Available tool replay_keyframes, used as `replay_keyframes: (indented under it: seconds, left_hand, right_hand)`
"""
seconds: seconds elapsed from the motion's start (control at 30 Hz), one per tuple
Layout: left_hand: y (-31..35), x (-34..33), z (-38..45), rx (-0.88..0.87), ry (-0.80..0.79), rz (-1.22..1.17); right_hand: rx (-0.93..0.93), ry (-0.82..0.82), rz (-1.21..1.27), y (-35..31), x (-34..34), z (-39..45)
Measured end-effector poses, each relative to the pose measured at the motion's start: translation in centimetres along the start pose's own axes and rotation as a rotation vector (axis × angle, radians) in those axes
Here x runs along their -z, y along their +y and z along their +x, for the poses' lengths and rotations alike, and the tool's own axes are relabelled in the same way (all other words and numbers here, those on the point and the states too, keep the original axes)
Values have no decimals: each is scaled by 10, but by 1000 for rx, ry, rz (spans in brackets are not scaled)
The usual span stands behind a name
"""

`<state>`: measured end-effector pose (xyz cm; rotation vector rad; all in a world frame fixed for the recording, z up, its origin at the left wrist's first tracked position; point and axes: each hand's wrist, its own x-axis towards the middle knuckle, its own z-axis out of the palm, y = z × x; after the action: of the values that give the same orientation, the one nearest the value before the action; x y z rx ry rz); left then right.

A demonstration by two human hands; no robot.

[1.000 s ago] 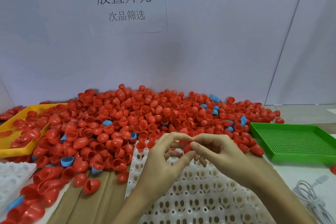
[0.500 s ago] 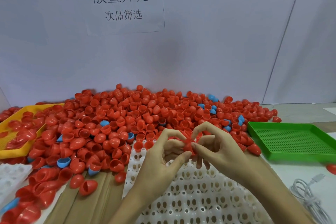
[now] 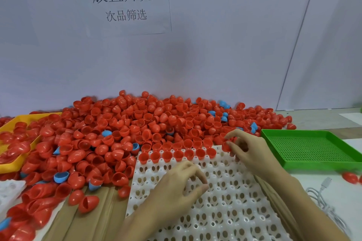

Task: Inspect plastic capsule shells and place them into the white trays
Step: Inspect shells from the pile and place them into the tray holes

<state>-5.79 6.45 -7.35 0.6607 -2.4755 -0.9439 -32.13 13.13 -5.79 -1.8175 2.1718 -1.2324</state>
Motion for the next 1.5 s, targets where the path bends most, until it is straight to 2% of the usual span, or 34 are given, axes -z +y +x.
replay_keyframes:
  seconds: [0.2, 0.63, 0.83, 1.03, 1.23, 1.4, 1.5]
  left_hand:
    - [-4, 1, 1, -6, 10, -23]
    - [-3, 1, 2, 9, 10, -16]
    - [-2, 3, 2, 16, 21, -38]
    - [-2, 3, 3, 14, 26, -64]
    - [-2, 4, 3, 9, 33, -80]
    - [-2, 3, 3, 0, 35, -62]
    - [-2, 3, 3, -1, 38, -65]
  right_hand:
    - [31, -15, -103, 5, -12, 4]
    - [0, -55, -150, 4, -18, 2]
    - [25, 90, -106, -5, -16, 18]
    - [99, -59, -242, -28, -49, 78]
    - [-26, -188, -479, -39, -88, 107]
    - [1, -62, -377, -41, -83, 96]
    - [18, 56, -213, -41, -68, 83]
